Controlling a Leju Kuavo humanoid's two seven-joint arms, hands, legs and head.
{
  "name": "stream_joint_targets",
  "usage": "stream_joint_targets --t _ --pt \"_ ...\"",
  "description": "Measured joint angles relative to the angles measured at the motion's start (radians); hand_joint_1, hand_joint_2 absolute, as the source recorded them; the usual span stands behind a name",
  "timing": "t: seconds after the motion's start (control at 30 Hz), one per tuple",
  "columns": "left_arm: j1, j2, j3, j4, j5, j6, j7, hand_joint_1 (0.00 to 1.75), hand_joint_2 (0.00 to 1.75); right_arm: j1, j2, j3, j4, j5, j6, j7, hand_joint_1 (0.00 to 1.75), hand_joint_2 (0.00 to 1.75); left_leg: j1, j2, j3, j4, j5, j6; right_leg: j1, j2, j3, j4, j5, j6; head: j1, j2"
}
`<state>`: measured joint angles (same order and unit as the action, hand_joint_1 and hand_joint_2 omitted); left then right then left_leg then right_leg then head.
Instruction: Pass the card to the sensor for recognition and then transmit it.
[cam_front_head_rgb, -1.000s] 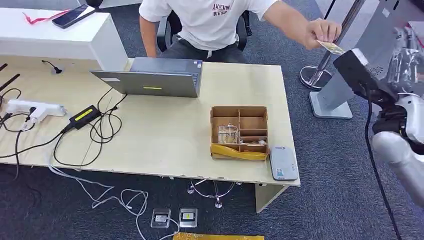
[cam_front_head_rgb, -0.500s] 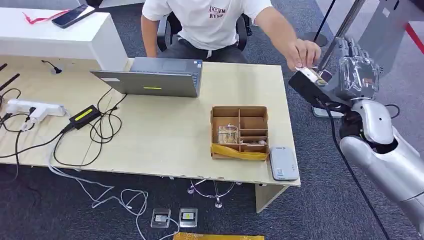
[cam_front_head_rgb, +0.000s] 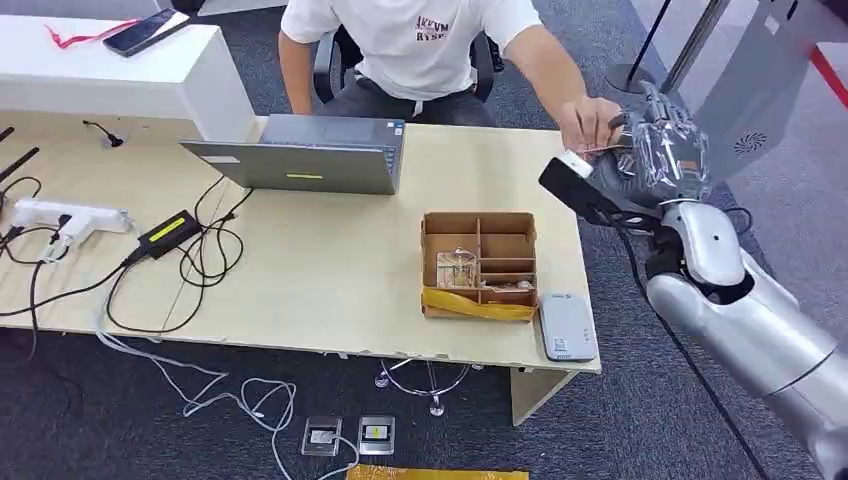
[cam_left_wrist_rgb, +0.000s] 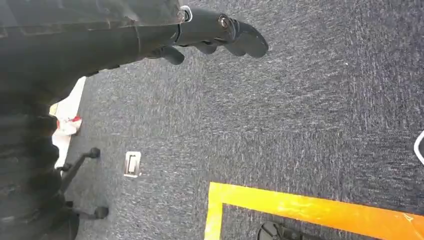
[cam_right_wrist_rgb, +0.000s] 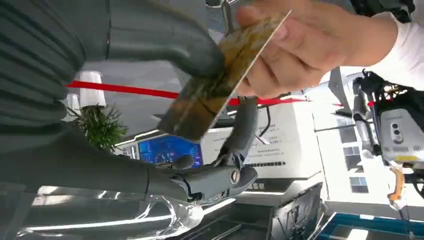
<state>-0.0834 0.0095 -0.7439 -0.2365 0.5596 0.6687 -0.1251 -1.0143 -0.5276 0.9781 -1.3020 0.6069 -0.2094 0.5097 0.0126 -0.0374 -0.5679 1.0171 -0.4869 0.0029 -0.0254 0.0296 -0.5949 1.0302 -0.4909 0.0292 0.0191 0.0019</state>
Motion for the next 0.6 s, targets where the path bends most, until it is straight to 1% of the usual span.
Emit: stream_joint_targets --t 0.27,0.6 --pt "0.0 0.0 0.0 0.0 0.005 0.0 -0.002 0.0 1.75 -0.008 0.01 0.025 0.017 -0.002 -0.001 0.0 1.75 1.75 0.0 0.0 0.0 0.0 0.0 0.0 0.0 0.0 0.0 0.0 0.0 0.0 0.0 0.0" --pt "0.0 0.0 -0.001 -0.001 0.01 0.0 -0.006 0.0 1.75 -0.008 0.018 0.035 0.03 -0.012 -0.011 -0.004 1.75 1.75 0.0 0.0 0.0 0.0 0.0 0.0 0.0 0.0 0.0 0.0 0.0 0.0 0.0 0.0"
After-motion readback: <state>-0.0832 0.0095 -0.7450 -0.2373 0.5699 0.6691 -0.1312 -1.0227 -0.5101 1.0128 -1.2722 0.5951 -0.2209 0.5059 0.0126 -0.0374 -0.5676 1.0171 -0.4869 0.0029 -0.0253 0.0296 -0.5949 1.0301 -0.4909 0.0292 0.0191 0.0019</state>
